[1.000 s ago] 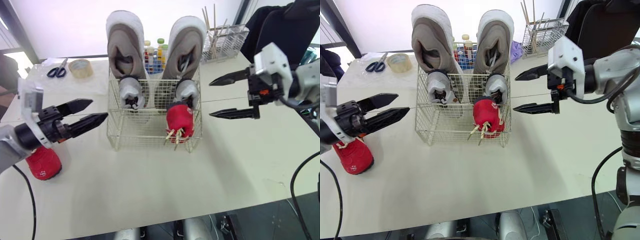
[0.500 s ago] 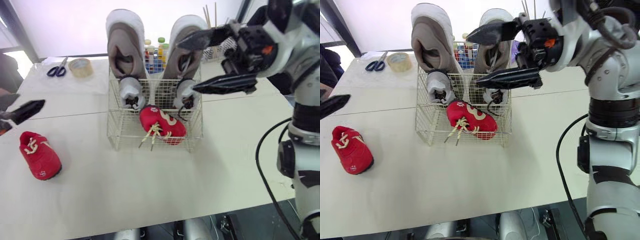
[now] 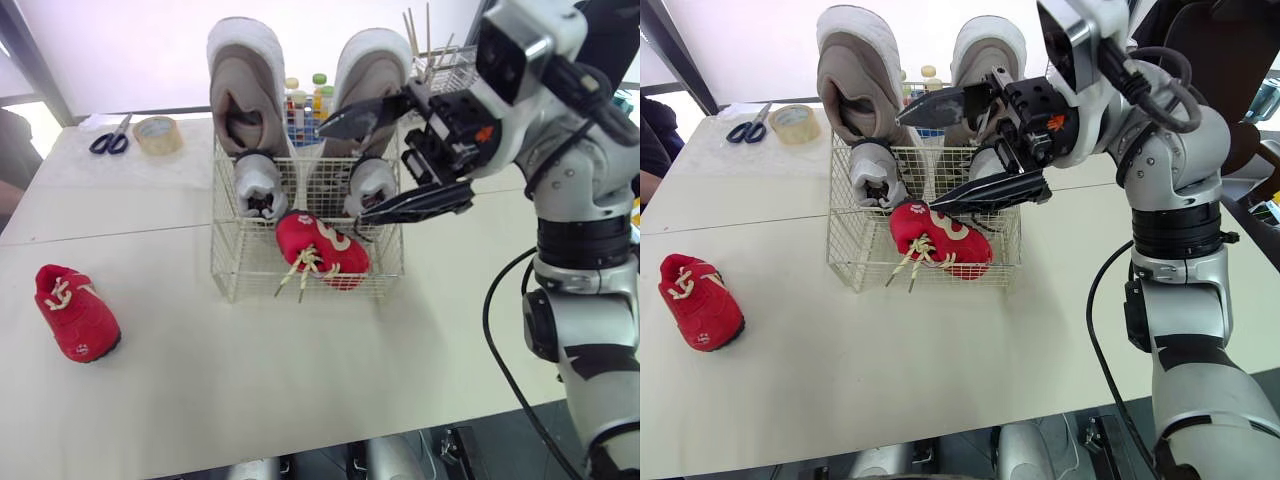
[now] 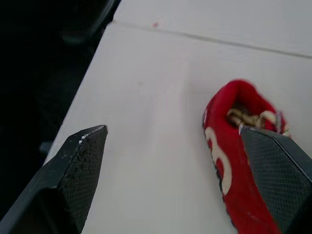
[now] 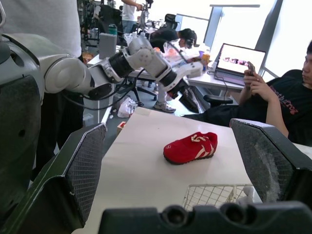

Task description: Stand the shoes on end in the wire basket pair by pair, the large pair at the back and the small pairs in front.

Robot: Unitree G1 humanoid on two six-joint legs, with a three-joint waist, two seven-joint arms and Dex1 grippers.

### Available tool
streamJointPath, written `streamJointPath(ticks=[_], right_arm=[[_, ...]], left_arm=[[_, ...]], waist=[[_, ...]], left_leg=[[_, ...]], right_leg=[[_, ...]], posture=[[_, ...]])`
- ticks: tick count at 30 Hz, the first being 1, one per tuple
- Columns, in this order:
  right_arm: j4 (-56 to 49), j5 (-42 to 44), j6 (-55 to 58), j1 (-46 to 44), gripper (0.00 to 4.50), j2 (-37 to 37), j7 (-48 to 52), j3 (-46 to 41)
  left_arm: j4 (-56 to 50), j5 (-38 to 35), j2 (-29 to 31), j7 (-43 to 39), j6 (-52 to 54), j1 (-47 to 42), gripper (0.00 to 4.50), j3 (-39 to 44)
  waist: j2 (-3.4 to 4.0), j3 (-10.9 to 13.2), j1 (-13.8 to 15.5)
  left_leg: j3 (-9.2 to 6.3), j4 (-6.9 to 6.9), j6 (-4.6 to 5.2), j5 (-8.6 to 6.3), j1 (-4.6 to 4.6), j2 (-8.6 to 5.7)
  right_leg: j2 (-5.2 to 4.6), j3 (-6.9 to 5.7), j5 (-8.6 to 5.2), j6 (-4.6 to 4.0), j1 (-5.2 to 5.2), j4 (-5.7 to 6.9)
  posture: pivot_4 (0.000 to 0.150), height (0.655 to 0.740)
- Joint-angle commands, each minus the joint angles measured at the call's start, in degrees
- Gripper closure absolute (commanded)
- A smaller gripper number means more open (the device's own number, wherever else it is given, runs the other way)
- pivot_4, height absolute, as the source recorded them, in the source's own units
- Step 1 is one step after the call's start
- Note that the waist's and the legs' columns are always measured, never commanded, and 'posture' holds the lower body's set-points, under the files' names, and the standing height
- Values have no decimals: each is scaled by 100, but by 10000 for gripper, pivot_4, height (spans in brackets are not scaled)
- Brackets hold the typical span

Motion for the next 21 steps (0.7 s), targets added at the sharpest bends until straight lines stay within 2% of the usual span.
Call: streamJointPath(ticks=[1,9,20,21], right_arm=[[-48,-3,-68,-159,462,-5,2,-74],[-374,35,149,-24,462,-236,-276,-177],[-798,79,373,155,462,-498,-730,-271],[-830,91,401,162,147,-526,-762,-280]], left_arm=[[210,239,113,-54,-287,-251,0,-190],[1390,584,184,-332,-918,-1252,0,-1357],[3244,1350,155,-713,-2007,-2128,0,-2756],[3335,1389,114,-741,-2061,-2166,2516,-2825]], waist=[[0,0,8],[-4,-2,-13],[-5,-3,-121],[-5,-3,-124]], left_leg=[[0,-3,-1,0,0,-1],[9,-49,-21,15,2,-5],[23,-57,-6,29,2,-2],[24,-57,-6,29,3,-3]], right_leg=[[-2,0,1,-2,-3,-1],[-12,-12,8,-14,-22,-6],[-19,-32,9,-13,-26,-6],[-19,-33,9,-13,-25,-6]], posture=[[1500,7400],[1500,7400],[1500,7400],[1500,7400]])
